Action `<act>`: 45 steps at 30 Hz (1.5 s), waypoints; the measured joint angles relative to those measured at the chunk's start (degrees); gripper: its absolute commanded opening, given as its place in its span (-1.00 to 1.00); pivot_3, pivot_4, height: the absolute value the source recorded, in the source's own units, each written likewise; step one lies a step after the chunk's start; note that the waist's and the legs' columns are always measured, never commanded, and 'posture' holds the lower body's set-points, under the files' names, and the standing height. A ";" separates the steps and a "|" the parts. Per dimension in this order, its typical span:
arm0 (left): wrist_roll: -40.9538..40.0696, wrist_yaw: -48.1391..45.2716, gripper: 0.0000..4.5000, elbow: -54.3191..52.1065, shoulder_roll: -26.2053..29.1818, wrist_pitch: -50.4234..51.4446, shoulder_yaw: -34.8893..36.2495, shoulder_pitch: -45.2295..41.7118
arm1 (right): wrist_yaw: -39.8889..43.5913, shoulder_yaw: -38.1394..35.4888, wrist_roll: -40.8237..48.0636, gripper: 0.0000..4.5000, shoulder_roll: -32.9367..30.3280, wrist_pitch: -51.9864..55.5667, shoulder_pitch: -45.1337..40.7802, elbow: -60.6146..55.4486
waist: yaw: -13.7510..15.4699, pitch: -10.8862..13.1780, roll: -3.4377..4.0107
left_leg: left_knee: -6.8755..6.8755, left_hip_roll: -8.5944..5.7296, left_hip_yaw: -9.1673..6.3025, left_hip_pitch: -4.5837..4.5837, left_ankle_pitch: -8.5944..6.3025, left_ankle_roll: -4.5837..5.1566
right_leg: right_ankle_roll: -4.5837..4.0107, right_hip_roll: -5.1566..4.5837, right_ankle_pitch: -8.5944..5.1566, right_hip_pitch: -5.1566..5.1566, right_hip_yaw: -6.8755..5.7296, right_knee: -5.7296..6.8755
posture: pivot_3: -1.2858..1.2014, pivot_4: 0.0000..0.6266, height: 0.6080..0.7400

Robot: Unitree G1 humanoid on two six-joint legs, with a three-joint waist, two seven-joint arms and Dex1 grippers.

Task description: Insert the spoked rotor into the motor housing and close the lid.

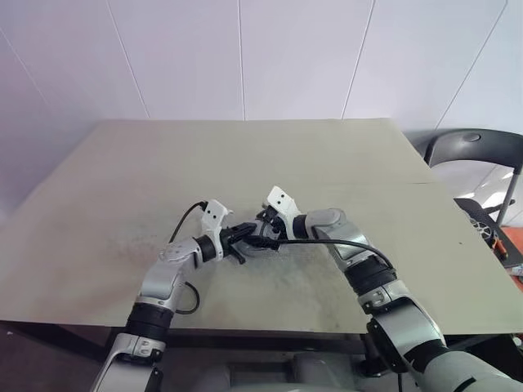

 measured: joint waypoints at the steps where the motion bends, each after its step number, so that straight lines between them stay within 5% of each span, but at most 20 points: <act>1: -0.01 0.00 -1.00 -0.08 -0.02 -0.04 0.06 -0.05 | 0.06 -0.37 0.46 0.99 0.02 0.43 0.00 0.01 | -0.02 0.00 0.00 | -0.01 0.00 0.00 -0.01 0.00 0.00 | 0.00 0.00 0.00 -0.01 0.00 0.00 | 0.03 -1.00 1.00; 16: 0.01 -0.99 -1.00 -1.02 -0.37 0.24 -0.36 0.68 | 7.51 -1.77 6.53 0.99 -3.70 2.04 1.46 -5.10 | -0.08 0.07 -0.06 | -0.02 0.00 0.06 -0.09 0.00 0.00 | 0.00 -0.02 -0.01 -0.09 0.02 -0.05 | 0.03 -1.00 1.00; 23: -0.01 -1.10 -1.00 -1.46 -0.40 1.03 -0.38 0.84 | 2.66 -4.27 6.41 0.99 -3.94 0.89 -0.84 -2.39 | -0.01 0.07 -0.07 | 0.03 -0.01 0.11 -0.07 0.00 0.00 | 0.00 -0.03 -0.01 -0.05 0.05 -0.06 | 0.03 -1.00 1.00; 32: 0.02 -1.58 -1.00 -1.75 -0.56 1.09 -0.52 1.10 | 0.62 -5.99 6.73 0.99 -8.00 15.84 -2.95 3.42 | -0.01 0.06 -0.09 | 0.02 -0.01 0.13 0.00 0.00 0.00 | 0.00 -0.01 -0.01 -0.02 0.09 -0.02 | 0.03 -1.00 1.00; 45: 0.02 -1.89 -1.00 -1.75 -0.28 0.67 -0.45 1.20 | 1.30 -8.74 13.30 0.99 -5.37 27.99 0.17 -0.07 | -0.16 0.05 -0.10 | 0.02 0.00 0.15 0.03 0.00 0.00 | 0.00 0.00 -0.01 -0.01 0.10 -0.02 | 0.03 -1.00 1.00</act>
